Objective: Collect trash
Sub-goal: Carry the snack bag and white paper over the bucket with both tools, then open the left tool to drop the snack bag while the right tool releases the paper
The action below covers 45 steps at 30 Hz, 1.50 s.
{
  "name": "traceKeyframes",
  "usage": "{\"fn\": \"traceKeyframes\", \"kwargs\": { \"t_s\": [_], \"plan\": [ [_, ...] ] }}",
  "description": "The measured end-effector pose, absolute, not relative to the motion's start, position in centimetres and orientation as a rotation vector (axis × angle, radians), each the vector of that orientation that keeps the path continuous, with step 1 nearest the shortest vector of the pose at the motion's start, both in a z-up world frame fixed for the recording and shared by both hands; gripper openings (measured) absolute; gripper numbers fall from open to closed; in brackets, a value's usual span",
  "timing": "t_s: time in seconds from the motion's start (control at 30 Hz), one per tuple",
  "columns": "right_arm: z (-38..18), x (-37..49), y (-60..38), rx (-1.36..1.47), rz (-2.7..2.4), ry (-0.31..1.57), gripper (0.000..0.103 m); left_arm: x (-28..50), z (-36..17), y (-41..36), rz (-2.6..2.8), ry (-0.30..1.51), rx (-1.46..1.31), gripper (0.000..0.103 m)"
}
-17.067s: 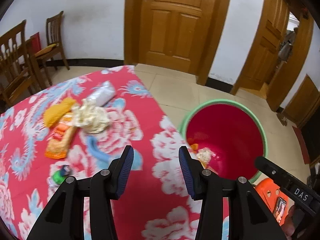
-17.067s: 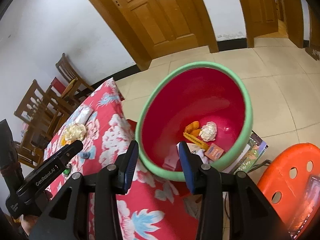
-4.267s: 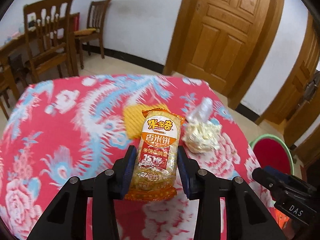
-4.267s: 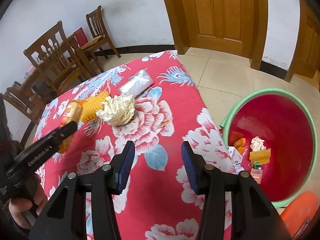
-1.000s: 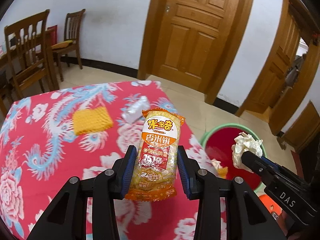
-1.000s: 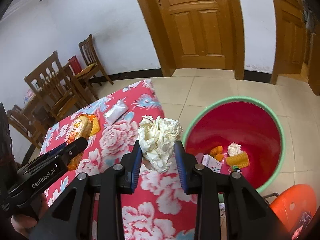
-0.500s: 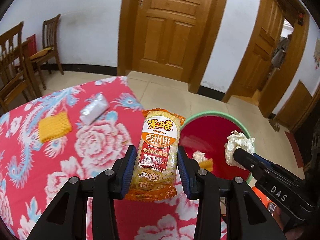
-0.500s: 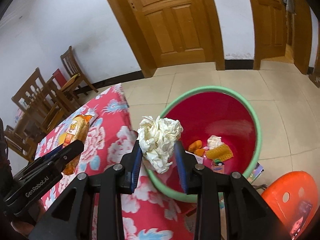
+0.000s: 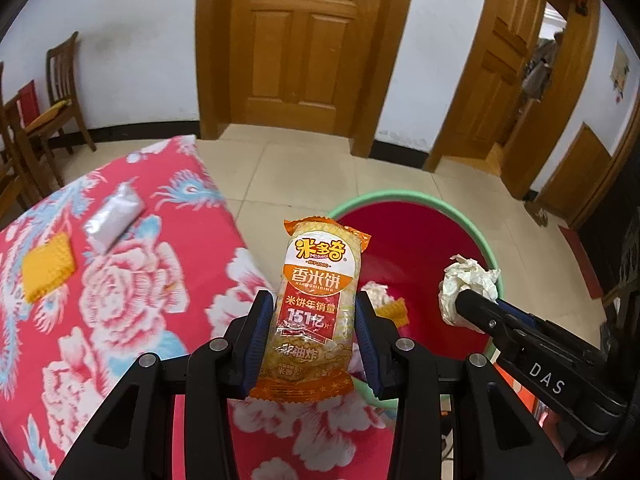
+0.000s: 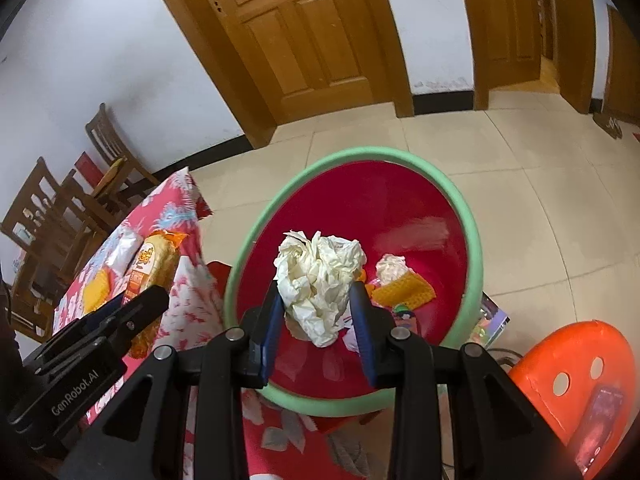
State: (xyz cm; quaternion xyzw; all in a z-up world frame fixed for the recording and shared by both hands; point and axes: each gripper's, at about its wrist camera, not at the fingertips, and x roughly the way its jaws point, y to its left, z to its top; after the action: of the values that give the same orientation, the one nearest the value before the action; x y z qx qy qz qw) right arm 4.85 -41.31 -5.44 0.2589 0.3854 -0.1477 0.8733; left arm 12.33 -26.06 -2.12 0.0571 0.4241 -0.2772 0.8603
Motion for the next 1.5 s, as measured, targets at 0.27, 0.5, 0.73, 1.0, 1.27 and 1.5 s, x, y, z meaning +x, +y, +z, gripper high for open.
{"fn": "traceKeyframes", "kwargs": {
  "t_s": [0.27, 0.5, 0.73, 1.0, 1.27, 1.5],
  "plan": [
    [-6.6, 4.7, -42.7, 0.59, -0.34, 0.823, 0.042, 12.6, -3.4, -27.8, -0.605, 0.918, 0.162, 0.043],
    [-6.6, 4.6, -43.2, 0.613, -0.358, 0.821, 0.044, 12.8, -3.3, -28.0, -0.615, 0.908, 0.165, 0.057],
    [-6.4, 4.3, -43.4, 0.62, -0.357, 0.813, 0.048, 13.0, -2.9, -27.1, -0.599, 0.9, 0.148, 0.057],
    [-5.8, 4.2, -43.3, 0.623, -0.361, 0.802, 0.058, 13.4, -2.0, -25.0, -0.555, 0.88, 0.116, 0.057],
    [-4.9, 4.5, -42.5, 0.616, -0.344, 0.79, 0.06, 14.2, -1.0, -22.3, -0.505, 0.858, 0.082, 0.057],
    [-3.3, 5.7, -40.6, 0.584, -0.295, 0.781, 0.06, 15.1, 0.1, -19.0, -0.437, 0.833, 0.058, 0.057]
  ]
}}
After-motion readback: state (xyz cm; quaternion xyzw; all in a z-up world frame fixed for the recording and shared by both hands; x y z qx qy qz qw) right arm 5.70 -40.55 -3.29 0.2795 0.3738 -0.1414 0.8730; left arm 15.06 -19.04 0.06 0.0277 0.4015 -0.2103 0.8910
